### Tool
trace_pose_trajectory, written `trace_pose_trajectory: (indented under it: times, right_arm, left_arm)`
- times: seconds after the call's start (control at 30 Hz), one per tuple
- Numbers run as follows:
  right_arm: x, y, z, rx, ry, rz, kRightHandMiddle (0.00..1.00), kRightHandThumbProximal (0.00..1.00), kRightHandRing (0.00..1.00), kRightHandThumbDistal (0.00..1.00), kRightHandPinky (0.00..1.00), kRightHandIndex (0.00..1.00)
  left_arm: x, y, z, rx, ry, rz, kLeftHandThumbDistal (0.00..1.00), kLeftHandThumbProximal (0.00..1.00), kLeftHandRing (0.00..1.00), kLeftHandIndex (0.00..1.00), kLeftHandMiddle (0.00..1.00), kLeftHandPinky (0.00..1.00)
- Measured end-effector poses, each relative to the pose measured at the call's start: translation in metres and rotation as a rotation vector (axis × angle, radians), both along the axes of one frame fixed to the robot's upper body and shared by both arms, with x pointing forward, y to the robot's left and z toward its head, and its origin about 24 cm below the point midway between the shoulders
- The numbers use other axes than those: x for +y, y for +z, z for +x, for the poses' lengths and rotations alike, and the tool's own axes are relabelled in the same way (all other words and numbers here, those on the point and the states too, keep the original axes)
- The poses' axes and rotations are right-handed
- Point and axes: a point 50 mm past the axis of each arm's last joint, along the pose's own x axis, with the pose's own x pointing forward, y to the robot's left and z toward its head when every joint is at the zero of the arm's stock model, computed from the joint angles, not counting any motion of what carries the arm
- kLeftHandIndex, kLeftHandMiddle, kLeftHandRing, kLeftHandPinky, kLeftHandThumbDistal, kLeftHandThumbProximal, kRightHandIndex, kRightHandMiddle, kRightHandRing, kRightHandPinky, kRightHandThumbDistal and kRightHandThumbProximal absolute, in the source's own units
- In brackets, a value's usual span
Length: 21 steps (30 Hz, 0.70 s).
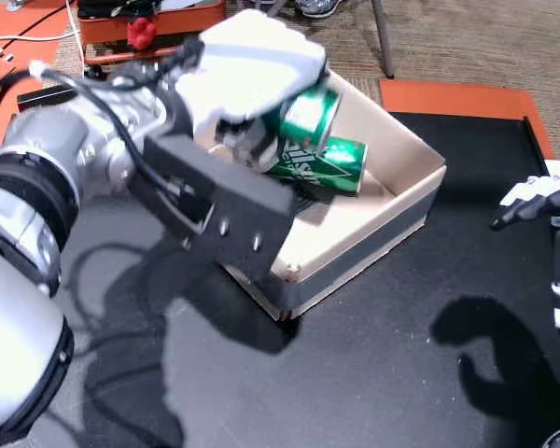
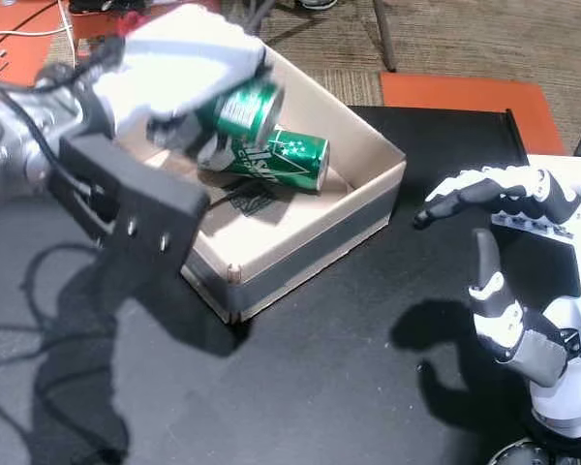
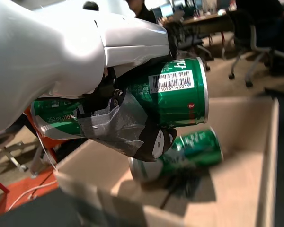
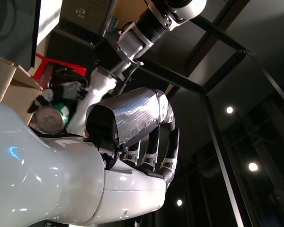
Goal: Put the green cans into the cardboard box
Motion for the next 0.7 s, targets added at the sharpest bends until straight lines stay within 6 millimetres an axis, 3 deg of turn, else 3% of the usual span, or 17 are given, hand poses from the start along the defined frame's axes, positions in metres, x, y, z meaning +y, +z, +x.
trace_pose_trajectory:
  times: [0.07, 0.13, 0.3, 0.6, 0.63, 0.7]
  right_arm:
    - [0.0, 0.0, 0.001, -0.002, -0.002, -0.001, 0.46, 0.05, 0.53, 0.5, 0.6, 0.4]
    - [0.0, 0.0, 0.002, -0.011, -0.007, -0.007, 0.47, 0.03, 0.54, 0.49, 0.61, 0.41]
    - [-0.002, 0.003, 0.007, -0.025, -0.025, 0.033, 0.46, 0.07, 0.52, 0.5, 0.6, 0.4]
    - [-0.002, 0.003, 0.007, -0.029, -0.039, 0.03, 0.46, 0.07, 0.53, 0.52, 0.61, 0.39]
    - [-0.002, 0.003, 0.007, -0.028, -0.039, 0.03, 0.46, 0.08, 0.53, 0.52, 0.61, 0.39]
    - [-0.001, 0.003, 0.008, -0.028, -0.035, 0.028, 0.45, 0.09, 0.52, 0.52, 0.6, 0.39]
  left_arm:
    - [0.0, -0.005, -0.002, 0.009, -0.01, -0.012, 0.41, 0.0, 0.31, 0.09, 0.22, 0.29]
    - [0.0, -0.008, -0.004, 0.02, -0.017, -0.025, 0.36, 0.0, 0.32, 0.16, 0.27, 0.29]
    - [-0.002, -0.009, -0.005, 0.034, -0.018, -0.034, 0.27, 0.0, 0.31, 0.15, 0.25, 0.29]
    - [-0.002, -0.013, -0.006, 0.053, -0.016, -0.021, 0.3, 0.0, 0.31, 0.14, 0.24, 0.28]
    - [-0.002, -0.013, -0.006, 0.053, -0.015, -0.02, 0.29, 0.0, 0.31, 0.13, 0.24, 0.3]
    - [-0.002, -0.013, -0.005, 0.051, -0.01, -0.018, 0.38, 0.0, 0.43, 0.29, 0.38, 0.44]
